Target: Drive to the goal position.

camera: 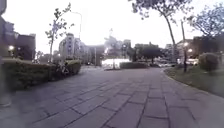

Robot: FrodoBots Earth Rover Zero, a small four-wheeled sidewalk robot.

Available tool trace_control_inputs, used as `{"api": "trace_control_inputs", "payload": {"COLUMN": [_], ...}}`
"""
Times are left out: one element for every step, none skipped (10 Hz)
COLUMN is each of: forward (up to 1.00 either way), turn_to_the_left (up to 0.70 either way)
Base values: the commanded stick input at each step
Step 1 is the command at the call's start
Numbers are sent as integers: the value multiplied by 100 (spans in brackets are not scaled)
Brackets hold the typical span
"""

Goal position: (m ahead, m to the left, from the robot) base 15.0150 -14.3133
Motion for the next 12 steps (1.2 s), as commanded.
{"api": "trace_control_inputs", "payload": {"forward": [70, 70, 70, 70, 70, 70, 70, 70, 70, 70, 70, 70], "turn_to_the_left": [0, 0, 0, 0, 0, 0, 0, -8, -31, -35, -35, -35]}}
